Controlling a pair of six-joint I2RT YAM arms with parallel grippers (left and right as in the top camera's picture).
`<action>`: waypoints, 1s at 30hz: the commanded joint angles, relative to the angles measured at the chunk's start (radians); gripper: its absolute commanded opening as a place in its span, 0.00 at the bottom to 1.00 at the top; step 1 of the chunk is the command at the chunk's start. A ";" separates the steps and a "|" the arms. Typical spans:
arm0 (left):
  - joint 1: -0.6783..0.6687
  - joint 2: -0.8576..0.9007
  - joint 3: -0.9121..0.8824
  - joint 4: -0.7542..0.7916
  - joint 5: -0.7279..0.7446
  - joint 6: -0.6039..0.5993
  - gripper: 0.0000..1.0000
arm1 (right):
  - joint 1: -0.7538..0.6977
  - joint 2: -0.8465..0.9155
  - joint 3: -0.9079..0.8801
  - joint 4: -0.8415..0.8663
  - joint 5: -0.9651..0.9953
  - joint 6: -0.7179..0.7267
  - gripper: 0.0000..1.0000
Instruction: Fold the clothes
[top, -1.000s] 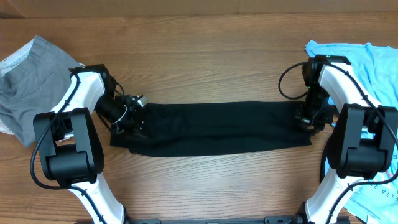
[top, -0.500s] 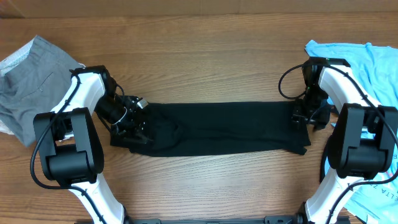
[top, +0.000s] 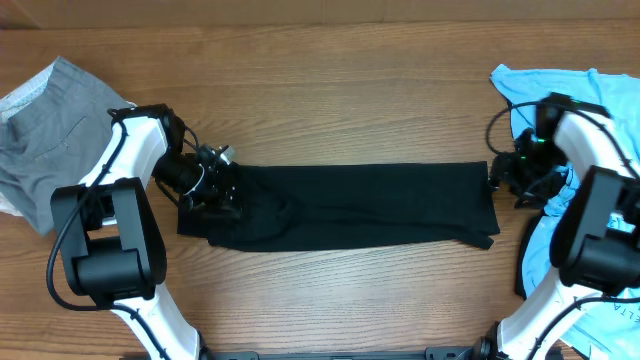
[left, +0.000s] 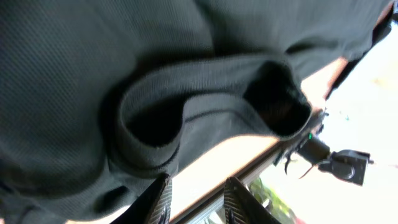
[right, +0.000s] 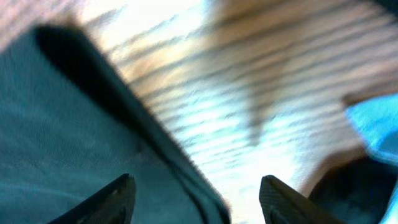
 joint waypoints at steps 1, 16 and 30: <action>-0.002 -0.043 -0.005 0.036 -0.002 -0.068 0.32 | -0.040 -0.040 -0.034 0.034 -0.156 -0.126 0.68; -0.002 -0.043 -0.006 0.063 -0.037 -0.071 0.32 | -0.002 -0.039 -0.170 0.095 -0.267 -0.217 0.64; -0.002 -0.043 -0.006 0.062 -0.037 -0.074 0.33 | 0.014 -0.103 -0.016 0.109 -0.094 -0.045 0.72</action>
